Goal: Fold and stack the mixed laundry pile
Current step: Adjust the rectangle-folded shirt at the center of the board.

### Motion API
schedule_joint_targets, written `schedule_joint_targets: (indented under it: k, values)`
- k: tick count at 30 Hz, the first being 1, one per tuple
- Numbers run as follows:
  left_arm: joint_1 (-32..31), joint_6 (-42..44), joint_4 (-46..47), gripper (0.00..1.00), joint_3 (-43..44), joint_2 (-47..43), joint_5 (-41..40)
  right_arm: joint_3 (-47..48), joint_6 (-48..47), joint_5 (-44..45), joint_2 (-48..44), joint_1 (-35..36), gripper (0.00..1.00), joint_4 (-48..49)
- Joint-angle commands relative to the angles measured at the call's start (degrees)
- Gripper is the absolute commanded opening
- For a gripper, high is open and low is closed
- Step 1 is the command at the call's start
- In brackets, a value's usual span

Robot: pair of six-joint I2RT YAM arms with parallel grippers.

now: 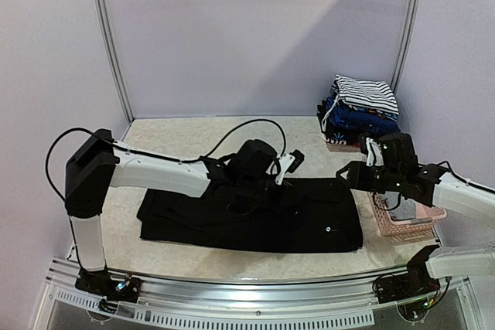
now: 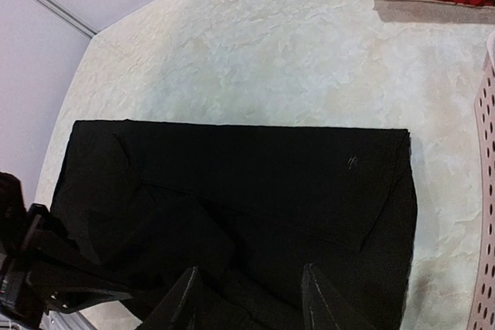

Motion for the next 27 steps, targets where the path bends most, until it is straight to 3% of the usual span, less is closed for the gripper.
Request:
schedule_joint_targets:
  k: [1,5,12,17,27]
  values:
    - [-1.78,-1.87,2.67,0.04,-0.62,2.05,4.75,-3.01,2.18,-4.02,-2.68,0.46,0.45,-2.18]
    - [-3.05,-2.67,4.31,0.18,-1.04,2.74,8.69,-3.24,2.66,-6.4,-3.16,0.47,0.46,-2.81]
    - [-3.21,-5.49,15.37,0.51,-7.88,-1.35,17.25,-1.17,2.89,-11.76,-0.09,0.39,0.55,-2.42]
    - [-2.76,-0.17,9.92,0.53,-12.6,-8.25,7.24,-0.83,3.51,-17.48,6.7,0.61,0.55,1.91]
    - [2.8,2.39,5.0,0.51,-23.84,-19.01,-10.56,-0.25,6.13,-19.94,20.45,3.37,0.53,13.17]
